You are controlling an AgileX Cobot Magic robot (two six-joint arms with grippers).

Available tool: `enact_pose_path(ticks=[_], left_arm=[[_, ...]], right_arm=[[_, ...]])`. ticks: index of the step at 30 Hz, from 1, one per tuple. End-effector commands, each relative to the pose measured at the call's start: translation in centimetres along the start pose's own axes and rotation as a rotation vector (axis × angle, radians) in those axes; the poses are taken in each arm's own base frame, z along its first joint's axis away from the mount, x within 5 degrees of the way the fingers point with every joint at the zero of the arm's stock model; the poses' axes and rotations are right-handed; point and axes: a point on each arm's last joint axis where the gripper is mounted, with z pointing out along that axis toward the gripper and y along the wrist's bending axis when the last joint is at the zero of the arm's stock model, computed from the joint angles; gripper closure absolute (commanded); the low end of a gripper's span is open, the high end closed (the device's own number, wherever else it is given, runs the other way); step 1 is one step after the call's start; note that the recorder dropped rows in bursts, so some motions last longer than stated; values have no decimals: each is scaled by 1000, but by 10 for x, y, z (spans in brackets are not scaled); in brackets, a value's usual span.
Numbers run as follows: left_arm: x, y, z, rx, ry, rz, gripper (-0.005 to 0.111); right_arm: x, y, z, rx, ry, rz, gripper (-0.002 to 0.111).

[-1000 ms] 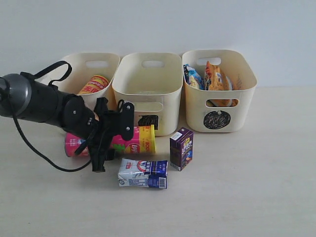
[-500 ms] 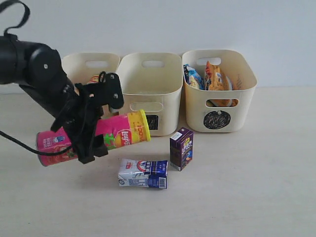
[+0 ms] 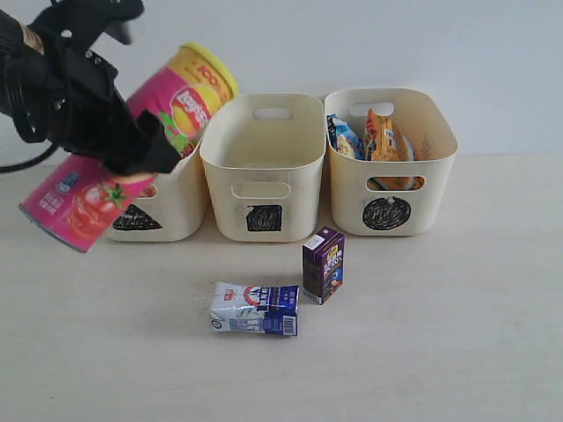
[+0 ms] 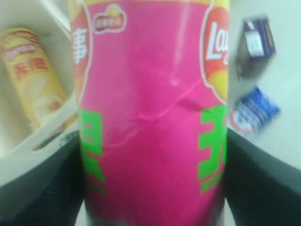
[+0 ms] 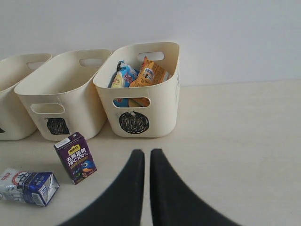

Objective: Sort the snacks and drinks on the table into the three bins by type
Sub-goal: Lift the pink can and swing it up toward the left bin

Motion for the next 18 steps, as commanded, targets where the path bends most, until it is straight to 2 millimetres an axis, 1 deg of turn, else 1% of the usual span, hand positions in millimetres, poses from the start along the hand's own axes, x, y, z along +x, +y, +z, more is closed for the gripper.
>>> enact_pose_path(ticks=[1, 5, 7, 10, 12, 14, 18], left_arm=[[-14, 25, -18, -136, -214, -214, 102], [-18, 53, -28, -205, -366, -376, 102], [-21, 69, -29, -235, -432, -441, 102], [-28, 90, -28, -278, -551, -468, 102], [-32, 100, -19, -285, -613, -493, 102], [-35, 105, -9, -285, -642, -505, 102], [-38, 113, 23, -288, -718, -491, 102]], right_arm=[[2, -1, 1, 5, 9, -2, 106], [2, 0, 1, 3, 10, 3, 106], [2, 0, 1, 3, 10, 5, 106], [2, 0, 1, 3, 10, 5, 106], [2, 0, 1, 3, 10, 5, 106], [2, 0, 1, 3, 10, 5, 106], [2, 0, 1, 3, 10, 5, 106]])
